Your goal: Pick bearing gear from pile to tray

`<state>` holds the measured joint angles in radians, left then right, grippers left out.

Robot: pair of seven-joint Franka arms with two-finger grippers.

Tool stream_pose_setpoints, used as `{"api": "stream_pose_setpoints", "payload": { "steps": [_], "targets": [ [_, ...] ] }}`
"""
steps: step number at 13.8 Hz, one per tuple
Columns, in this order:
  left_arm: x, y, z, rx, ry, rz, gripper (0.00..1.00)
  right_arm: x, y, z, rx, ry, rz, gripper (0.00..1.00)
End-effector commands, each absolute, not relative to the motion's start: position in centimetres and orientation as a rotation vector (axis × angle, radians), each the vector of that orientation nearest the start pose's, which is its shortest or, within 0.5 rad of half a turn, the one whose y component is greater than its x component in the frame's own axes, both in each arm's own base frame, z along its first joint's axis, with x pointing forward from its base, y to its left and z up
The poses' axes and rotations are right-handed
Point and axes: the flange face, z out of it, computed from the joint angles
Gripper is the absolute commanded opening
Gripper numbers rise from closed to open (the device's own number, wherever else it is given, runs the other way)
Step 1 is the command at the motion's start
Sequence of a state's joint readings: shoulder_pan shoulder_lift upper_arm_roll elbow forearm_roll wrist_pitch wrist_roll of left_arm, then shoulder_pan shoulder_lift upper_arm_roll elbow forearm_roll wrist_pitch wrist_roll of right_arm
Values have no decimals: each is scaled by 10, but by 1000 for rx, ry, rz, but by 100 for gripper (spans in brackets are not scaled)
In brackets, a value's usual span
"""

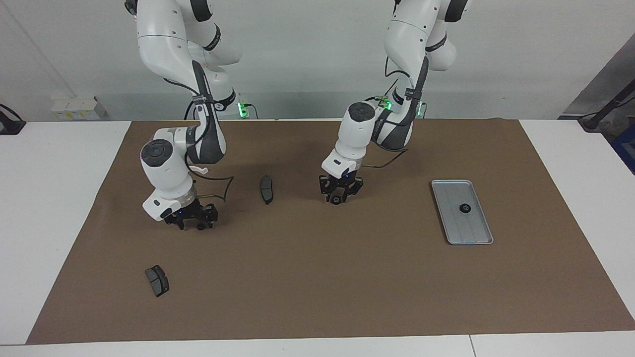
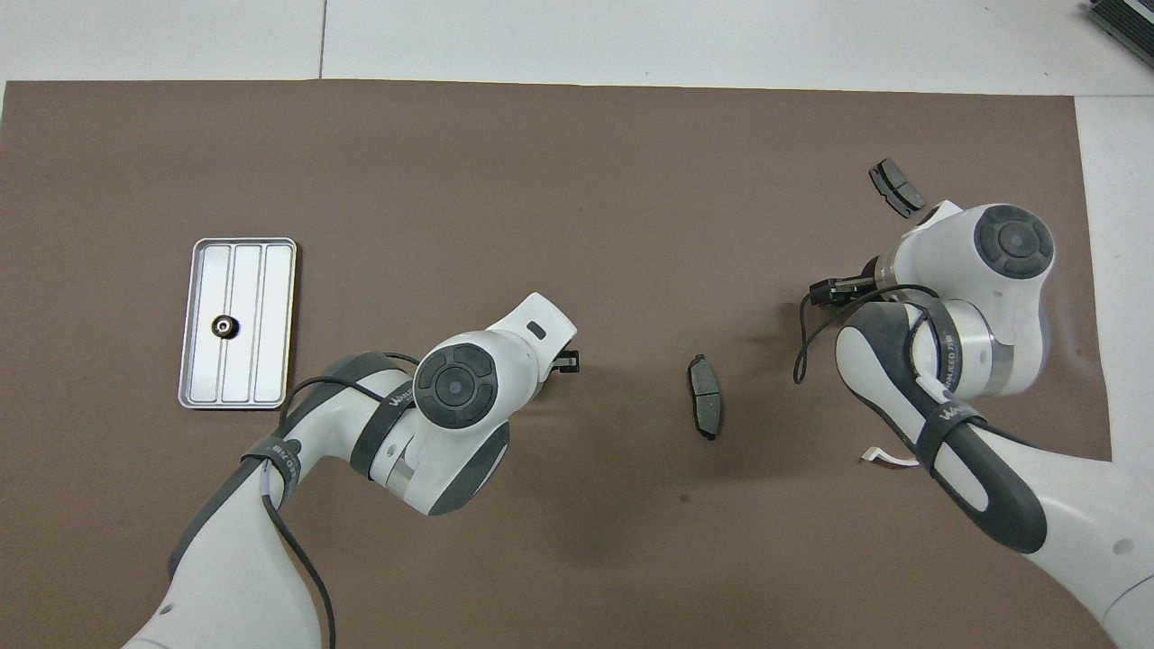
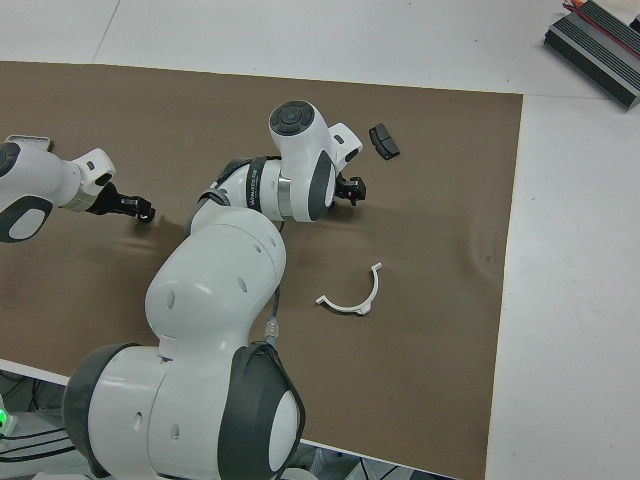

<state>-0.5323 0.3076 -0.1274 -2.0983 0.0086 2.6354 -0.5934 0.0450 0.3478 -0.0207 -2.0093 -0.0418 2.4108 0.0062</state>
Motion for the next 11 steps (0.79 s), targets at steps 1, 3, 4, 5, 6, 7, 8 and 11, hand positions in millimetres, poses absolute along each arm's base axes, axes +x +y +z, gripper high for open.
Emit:
{"api": "stream_pose_setpoints", "payload": {
  "steps": [1,3,4,5,6,7,8,11],
  "targets": [
    [476,-366,294,-3284,185,-306,54,600,16,292,-3164,-105,-105,39],
    [476,-366,294,-3281,205,-308,47,603,17,295,-3156,-95,-124,11],
    [476,-366,293,-3279,210,-302,44,604,16,296,-3150,-84,-128,0],
    [475,-366,293,-3277,220,-297,37,608,17,301,-3149,-84,-145,0],
    [475,-366,293,-3275,227,-296,28,611,18,306,-3148,-81,-164,0],
    [475,-366,292,-3273,227,-289,22,614,22,313,-3146,-88,-179,0],
    [475,-366,294,-3274,227,-291,17,614,26,320,-3144,-91,-193,0],
    [498,-360,311,-3277,178,-308,11,608,65,350,-3131,-77,-224,0]
  ]
}}
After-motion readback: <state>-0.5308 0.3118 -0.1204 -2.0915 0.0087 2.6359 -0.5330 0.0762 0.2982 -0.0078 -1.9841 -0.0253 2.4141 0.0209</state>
